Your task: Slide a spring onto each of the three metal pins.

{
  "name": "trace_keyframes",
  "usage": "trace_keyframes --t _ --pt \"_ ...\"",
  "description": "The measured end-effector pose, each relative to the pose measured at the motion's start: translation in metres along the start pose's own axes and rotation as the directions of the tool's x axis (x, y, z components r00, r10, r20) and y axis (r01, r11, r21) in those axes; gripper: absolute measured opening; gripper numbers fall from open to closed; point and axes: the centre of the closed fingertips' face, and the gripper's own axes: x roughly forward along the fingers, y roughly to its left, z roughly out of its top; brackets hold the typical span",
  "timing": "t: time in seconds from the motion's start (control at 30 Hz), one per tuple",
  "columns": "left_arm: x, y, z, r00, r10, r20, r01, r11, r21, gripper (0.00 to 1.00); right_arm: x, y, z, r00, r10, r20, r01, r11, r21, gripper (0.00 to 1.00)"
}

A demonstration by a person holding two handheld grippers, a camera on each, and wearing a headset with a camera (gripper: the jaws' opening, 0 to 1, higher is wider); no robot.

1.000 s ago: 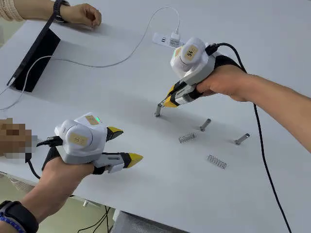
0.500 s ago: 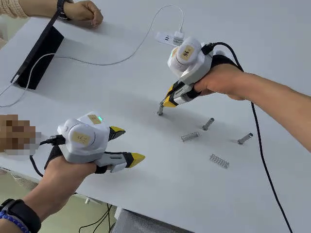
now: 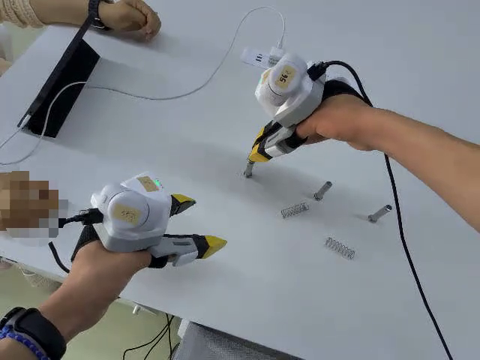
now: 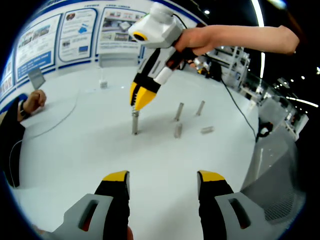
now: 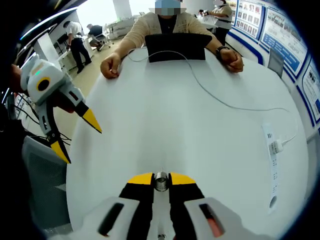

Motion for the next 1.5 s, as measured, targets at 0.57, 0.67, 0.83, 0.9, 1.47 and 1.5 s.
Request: trace_keyframes --t 0.57,0.67,0.83,0.9,1.47,1.5 --pt "0.000 0.000 -0.004 1.0000 -0.001 -0.002 0.001 1.000 -0.008 0.56 0.018 0.001 -0.003 0.9996 0.012 -0.024 -0.013 0.999 -0.032 0.12" --pt "0.000 -0.001 -0.003 1.0000 -0.003 -0.002 0.003 1.000 -0.007 0.56 0.021 0.001 -0.005 0.9995 0.013 -0.030 -0.014 0.999 -0.035 0.12" --pt "0.000 -0.001 -0.005 1.0000 -0.003 -0.002 0.003 1.000 -0.012 0.56 0.024 0.002 -0.006 0.9994 0.014 -0.032 -0.015 0.999 -0.035 0.12" --pt "0.000 -0.001 -0.006 1.0000 -0.001 -0.004 0.001 1.000 -0.011 0.56 0.026 0.001 -0.007 0.9993 0.013 -0.036 -0.014 0.999 -0.035 0.12" --pt "-0.002 0.000 -0.007 1.0000 0.000 -0.007 -0.001 1.000 -0.017 0.55 0.040 0.001 -0.013 0.9989 0.015 -0.044 -0.017 0.999 -0.040 0.13" --pt "-0.002 0.000 -0.007 1.0000 0.001 -0.009 -0.001 1.000 -0.016 0.55 0.040 0.001 -0.014 0.9989 0.015 -0.044 -0.017 0.999 -0.039 0.13"
